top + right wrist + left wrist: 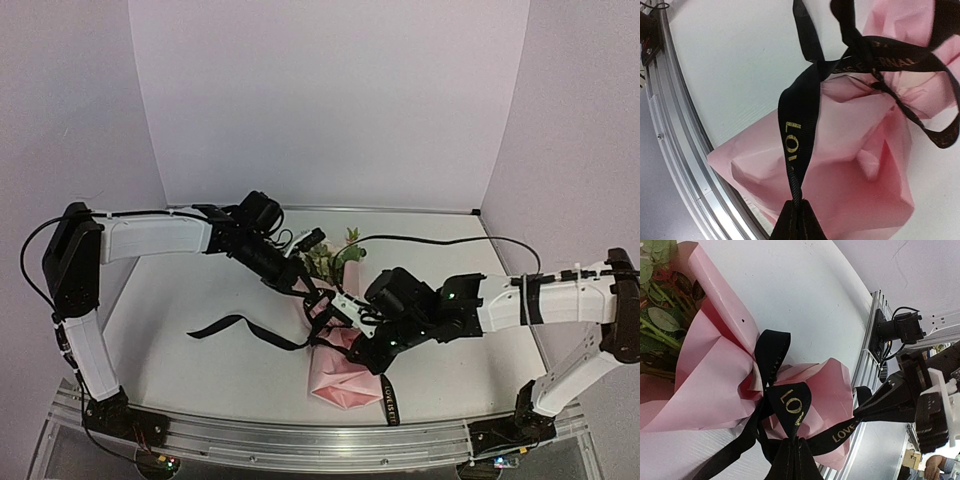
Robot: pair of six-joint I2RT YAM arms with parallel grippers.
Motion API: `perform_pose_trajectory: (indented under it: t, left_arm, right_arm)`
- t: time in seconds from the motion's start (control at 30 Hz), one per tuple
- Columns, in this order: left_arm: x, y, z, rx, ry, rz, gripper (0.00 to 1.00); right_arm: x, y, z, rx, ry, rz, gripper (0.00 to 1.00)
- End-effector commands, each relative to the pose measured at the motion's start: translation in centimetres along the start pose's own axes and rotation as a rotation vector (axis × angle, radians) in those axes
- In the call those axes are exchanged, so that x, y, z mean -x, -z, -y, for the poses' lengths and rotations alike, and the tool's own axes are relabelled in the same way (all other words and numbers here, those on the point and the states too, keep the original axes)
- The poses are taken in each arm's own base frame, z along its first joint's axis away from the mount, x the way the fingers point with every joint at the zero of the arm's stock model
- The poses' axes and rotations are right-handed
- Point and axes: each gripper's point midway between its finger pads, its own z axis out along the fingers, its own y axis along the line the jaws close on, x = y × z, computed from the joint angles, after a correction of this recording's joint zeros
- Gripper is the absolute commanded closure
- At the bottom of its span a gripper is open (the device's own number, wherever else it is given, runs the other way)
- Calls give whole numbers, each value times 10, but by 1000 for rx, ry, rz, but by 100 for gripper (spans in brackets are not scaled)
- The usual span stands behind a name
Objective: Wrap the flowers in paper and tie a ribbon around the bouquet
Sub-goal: Pick up the right side of the half-tied ribbon from the folded bouquet, then place the folded bouquet with the ribbon.
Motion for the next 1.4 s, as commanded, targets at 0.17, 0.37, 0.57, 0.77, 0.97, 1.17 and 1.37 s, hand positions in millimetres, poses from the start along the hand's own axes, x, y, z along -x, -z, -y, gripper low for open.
perform_pose_trajectory:
  t: [0.17, 0.37, 0.57, 0.77, 0.97, 1.17, 1.37]
  left_arm:
    - [19, 34, 7, 31, -13, 165, 100]
    - [13, 36, 2, 53, 16, 206, 100]
    - [9, 44, 0, 81, 32, 271, 100]
    - [-6, 45, -4, 85, 56, 280, 100]
    - [-21, 43, 2, 31, 58, 290, 100]
    - [-31, 36, 6, -5, 28, 315, 100]
    - [-33, 29, 6, -6, 19, 349, 100]
  right_arm:
    - [-17, 54, 56, -239, -12, -12, 100]
    - [-51, 60, 94, -321, -88, -59, 100]
    - [-78, 61, 120, -389, -160, -106, 100]
    - [-95, 53, 124, -390, -211, -151, 100]
    - [-109, 48, 130, -416, -216, -175, 100]
    - [-81, 46, 108, -281, -206, -104, 74]
    - [-34, 54, 95, -210, -163, 5, 49]
